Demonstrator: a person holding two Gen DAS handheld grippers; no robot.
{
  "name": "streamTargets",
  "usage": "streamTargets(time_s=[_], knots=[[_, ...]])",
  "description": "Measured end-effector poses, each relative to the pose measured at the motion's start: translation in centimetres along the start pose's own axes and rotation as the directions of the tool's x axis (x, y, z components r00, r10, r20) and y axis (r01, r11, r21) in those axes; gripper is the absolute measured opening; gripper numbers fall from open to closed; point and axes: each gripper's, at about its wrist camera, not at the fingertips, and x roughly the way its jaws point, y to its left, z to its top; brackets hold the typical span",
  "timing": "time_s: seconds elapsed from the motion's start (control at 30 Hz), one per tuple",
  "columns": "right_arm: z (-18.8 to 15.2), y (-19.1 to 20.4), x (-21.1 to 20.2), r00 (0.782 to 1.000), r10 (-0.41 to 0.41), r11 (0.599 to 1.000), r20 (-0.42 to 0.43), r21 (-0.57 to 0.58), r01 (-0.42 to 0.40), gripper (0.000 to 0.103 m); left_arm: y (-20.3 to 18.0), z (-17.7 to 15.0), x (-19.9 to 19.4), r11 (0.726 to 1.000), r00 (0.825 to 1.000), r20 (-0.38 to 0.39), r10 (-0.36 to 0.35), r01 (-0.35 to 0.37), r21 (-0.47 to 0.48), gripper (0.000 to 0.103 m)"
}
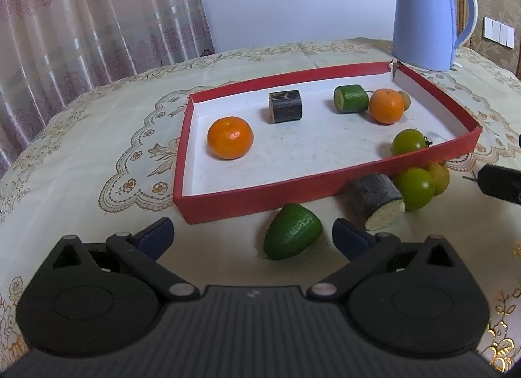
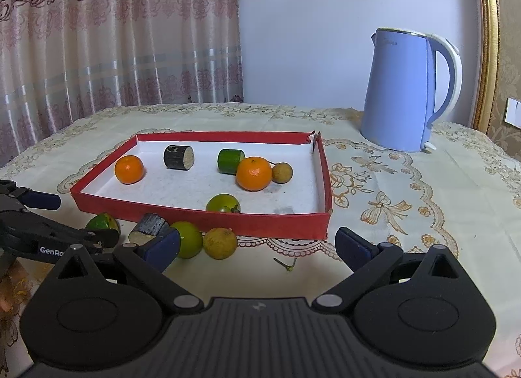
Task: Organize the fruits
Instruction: 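Move the left gripper toward the dark green avocado beside the tray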
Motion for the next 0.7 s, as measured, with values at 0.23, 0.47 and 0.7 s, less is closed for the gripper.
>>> streamTargets(time_s=[0.23, 0.47, 0.7], knots=[[0.7, 1.8, -0.7, 0.999, 0.037, 0.999, 0.038, -0.036, -0.035, 0.102, -0.2, -0.1, 0.2, 1.0, 1.0, -0.002, 0.006, -0.006, 0.001, 0.103], [-0.1, 0.6, 0.4, 0.999, -0.036, 0.999, -0.02, -0.022, 0.036, 0.102, 0.1, -0.1, 0.3, 1.0, 1.0, 0.001, -0.001, 0.001, -0.006, 0.103], [-0.4, 1.1, 0.8, 0.999, -0.021, 0.999, -0.038, -0.035, 0.019, 0.102, 0.8, -0.2, 0.8, 0.999, 0.999, -0.025, -0.04, 0.039, -0.038, 0.097]])
